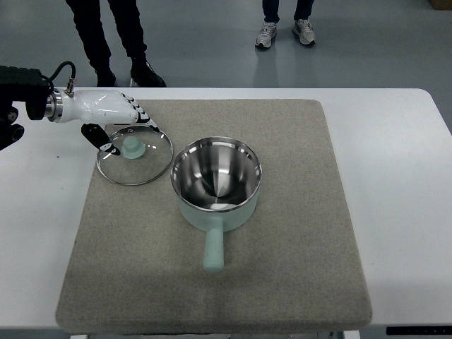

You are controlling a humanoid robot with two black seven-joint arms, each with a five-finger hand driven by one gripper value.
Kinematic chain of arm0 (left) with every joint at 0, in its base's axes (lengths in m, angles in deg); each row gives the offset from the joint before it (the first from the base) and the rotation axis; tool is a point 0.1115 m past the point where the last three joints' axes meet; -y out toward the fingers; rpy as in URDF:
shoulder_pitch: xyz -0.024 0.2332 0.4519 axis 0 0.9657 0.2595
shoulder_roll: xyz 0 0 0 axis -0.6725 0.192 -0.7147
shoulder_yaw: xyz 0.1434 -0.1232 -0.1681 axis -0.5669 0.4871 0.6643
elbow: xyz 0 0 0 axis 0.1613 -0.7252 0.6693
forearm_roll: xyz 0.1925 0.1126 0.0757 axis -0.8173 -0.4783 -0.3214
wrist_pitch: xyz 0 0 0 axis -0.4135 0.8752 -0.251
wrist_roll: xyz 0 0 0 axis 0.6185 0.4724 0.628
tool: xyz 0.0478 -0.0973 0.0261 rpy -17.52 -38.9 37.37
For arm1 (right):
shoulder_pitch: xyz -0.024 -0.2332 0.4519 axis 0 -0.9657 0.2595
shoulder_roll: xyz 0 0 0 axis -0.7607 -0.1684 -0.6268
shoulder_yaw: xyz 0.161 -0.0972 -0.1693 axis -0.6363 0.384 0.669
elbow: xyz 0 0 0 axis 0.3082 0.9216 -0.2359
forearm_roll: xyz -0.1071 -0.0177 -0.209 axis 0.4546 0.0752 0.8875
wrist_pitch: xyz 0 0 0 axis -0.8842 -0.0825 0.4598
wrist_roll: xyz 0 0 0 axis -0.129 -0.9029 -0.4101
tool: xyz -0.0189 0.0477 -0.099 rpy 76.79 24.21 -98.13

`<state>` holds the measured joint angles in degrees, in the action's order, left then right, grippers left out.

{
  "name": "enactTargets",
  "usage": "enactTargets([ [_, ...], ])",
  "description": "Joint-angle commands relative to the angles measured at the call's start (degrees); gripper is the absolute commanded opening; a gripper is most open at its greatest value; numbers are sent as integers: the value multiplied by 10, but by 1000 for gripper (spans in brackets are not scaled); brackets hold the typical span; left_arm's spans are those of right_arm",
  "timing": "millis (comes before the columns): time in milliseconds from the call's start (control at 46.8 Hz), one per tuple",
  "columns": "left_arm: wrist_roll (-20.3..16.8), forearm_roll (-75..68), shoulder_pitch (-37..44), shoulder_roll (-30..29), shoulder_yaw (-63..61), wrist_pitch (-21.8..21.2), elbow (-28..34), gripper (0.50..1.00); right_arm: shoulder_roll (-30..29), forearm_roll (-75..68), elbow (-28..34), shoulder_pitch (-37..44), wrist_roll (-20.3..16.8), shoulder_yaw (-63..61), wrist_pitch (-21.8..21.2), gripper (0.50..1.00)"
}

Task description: Place lid left of pot with left hand

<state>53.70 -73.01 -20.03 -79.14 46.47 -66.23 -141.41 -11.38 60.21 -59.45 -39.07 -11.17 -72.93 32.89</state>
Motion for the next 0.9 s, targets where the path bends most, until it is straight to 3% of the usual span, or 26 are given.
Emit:
enactTargets([
  [0, 0, 8, -3, 3, 5, -3, 0, 883, 0, 0, 0, 0, 0, 1, 0, 924],
  [86, 0, 33, -10, 4, 23, -3, 0, 889, 0, 0, 0, 0, 0, 1, 0, 924],
  [214, 0, 81, -11, 5, 54, -3, 3, 960, 0, 0, -1, 0, 0, 0, 0, 924],
  [406, 0, 179, -11, 13, 88, -14, 11, 962, 0, 0, 0, 0, 0, 1, 0, 924],
  [684, 0, 314, -12, 51, 91, -96, 66, 992, 0, 0, 0, 0, 0, 0, 0, 924],
  [876, 0, 462, -12, 71, 92, -99, 91, 990, 0, 0, 0, 0, 0, 0, 0, 924],
])
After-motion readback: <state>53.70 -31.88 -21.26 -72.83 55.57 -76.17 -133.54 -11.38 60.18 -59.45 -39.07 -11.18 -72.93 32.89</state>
